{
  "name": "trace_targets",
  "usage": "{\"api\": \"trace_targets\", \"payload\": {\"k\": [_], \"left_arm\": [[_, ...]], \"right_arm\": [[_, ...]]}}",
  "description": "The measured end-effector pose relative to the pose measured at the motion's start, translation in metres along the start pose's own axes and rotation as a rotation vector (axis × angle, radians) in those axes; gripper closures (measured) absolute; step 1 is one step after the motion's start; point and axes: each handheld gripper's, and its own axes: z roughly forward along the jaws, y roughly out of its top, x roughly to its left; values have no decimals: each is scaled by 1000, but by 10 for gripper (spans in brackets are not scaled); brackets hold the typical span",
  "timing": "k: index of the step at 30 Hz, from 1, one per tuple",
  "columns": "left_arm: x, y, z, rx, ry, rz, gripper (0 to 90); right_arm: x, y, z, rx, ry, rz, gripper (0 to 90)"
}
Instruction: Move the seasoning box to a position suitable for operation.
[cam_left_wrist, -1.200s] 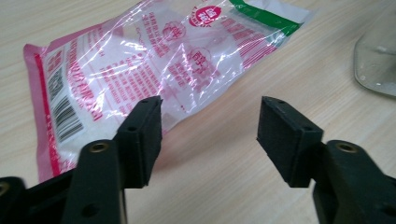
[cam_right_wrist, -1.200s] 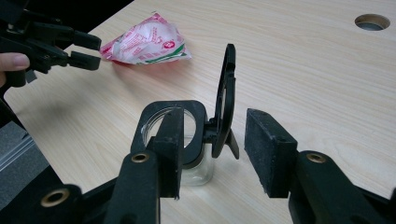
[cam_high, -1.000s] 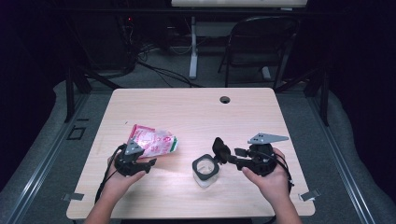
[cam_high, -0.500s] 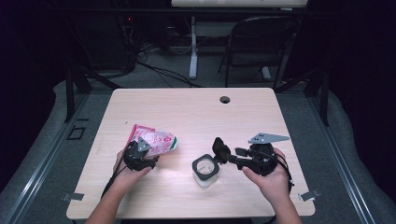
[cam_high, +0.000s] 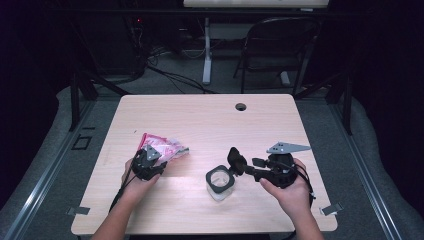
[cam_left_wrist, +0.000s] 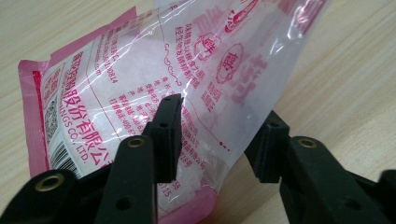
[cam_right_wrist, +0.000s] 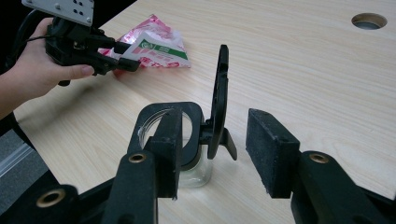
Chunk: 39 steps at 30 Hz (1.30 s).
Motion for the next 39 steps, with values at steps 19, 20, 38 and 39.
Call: {"api": "trace_targets", "payload": {"k": [19, 20, 38, 39], "left_arm": [[-5, 11, 12, 26, 33, 15, 694], [-5, 11, 13, 28, 36, 16, 717], [16, 14, 9, 50, -75, -119, 894], [18, 15, 8, 53, -88, -145, 899]], "right_arm": [[-2, 0, 1, 2, -2, 9, 557], [-2, -1, 1, 2, -2, 9, 557], [-5, -1, 0, 4, -2, 18, 553], [-5, -1, 1, -1, -3, 23, 553]]}}
